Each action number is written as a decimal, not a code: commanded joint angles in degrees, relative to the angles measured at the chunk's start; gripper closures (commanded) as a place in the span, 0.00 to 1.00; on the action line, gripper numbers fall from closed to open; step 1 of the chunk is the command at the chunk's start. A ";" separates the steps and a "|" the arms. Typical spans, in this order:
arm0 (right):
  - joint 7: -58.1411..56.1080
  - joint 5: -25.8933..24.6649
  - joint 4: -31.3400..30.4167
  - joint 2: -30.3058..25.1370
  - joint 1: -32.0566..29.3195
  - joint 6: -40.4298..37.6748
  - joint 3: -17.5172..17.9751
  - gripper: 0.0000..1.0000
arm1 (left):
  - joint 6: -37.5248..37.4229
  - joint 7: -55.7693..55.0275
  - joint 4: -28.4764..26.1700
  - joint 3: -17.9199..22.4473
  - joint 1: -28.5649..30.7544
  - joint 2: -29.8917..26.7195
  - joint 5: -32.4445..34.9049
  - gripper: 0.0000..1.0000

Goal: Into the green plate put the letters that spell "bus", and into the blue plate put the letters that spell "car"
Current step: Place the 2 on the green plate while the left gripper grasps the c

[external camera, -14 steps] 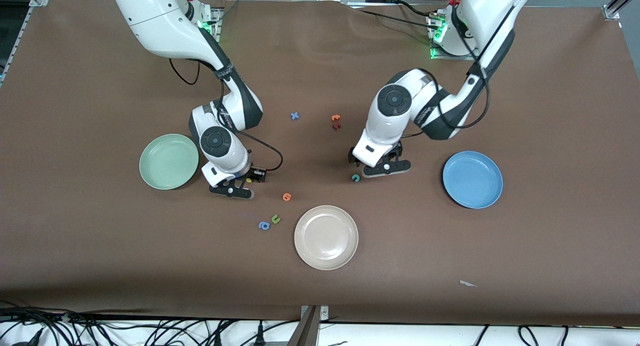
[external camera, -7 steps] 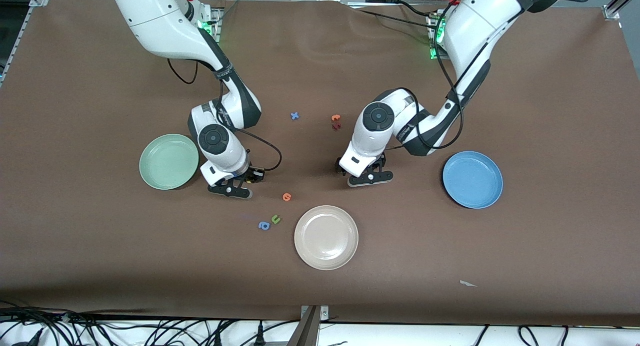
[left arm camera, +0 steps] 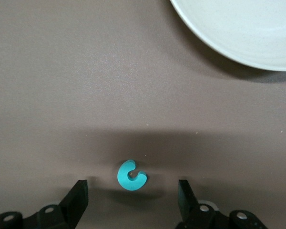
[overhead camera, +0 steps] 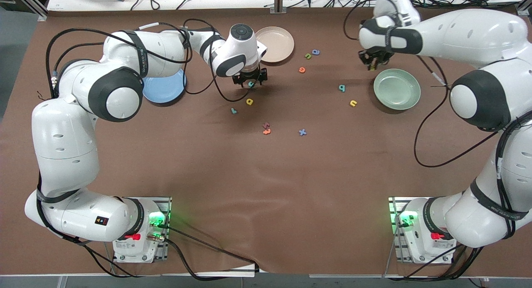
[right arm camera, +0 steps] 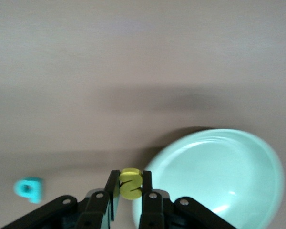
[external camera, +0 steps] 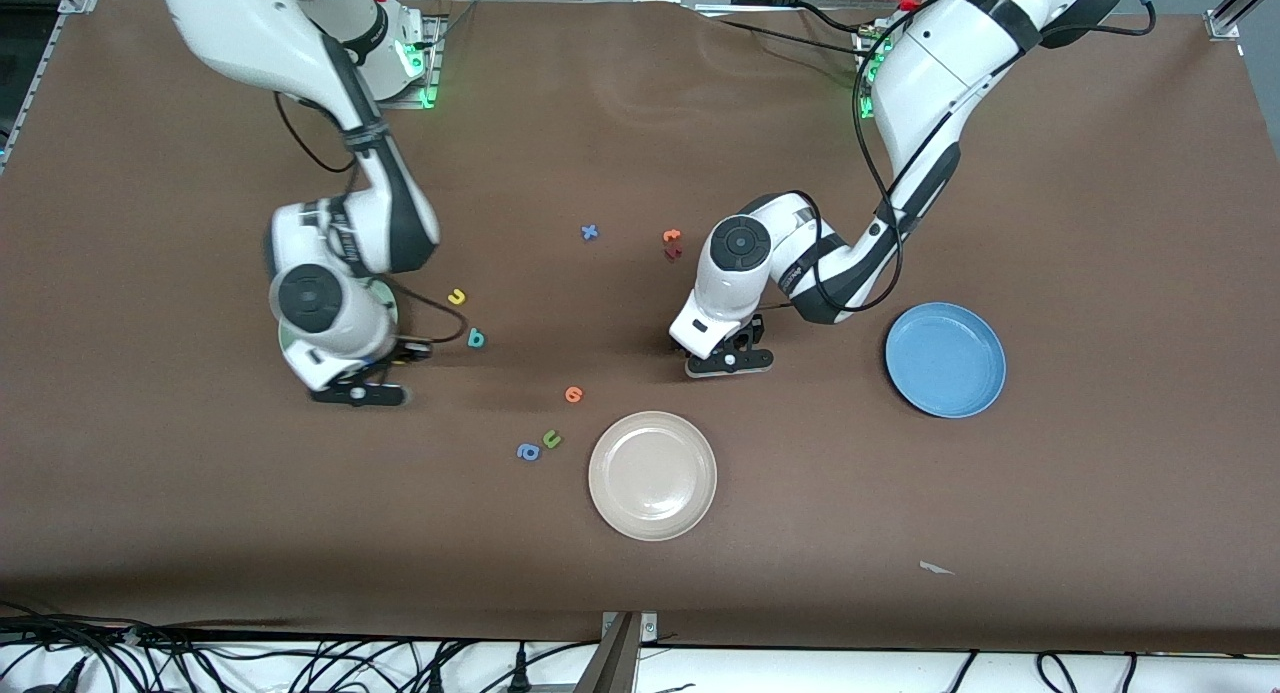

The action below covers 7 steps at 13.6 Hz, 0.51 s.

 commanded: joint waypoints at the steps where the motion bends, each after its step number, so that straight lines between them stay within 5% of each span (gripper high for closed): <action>1: -6.18 0.73 -6.17 -2.34 -0.02 -0.08 -3.57 0.91 | -0.13 -1.24 1.75 0.62 -0.84 1.29 2.47 0.27; 2: -6.36 0.90 -7.75 -2.34 -0.20 0.10 -4.54 0.87 | -0.05 -1.24 2.09 0.62 -0.84 1.47 2.47 0.28; 3: -6.53 1.08 -8.82 -2.26 -0.89 -0.07 -4.55 0.66 | -0.13 -1.24 2.36 0.97 -1.19 1.47 2.47 0.31; 4: -6.10 1.25 -8.83 -2.08 -0.90 -0.68 -4.55 0.01 | -0.05 -1.33 2.36 1.58 -1.80 1.55 2.47 0.32; 7: -4.96 3.53 -8.39 -2.17 -0.55 -0.77 -4.11 0.01 | -0.04 -1.33 2.36 2.12 -2.16 1.64 2.47 0.37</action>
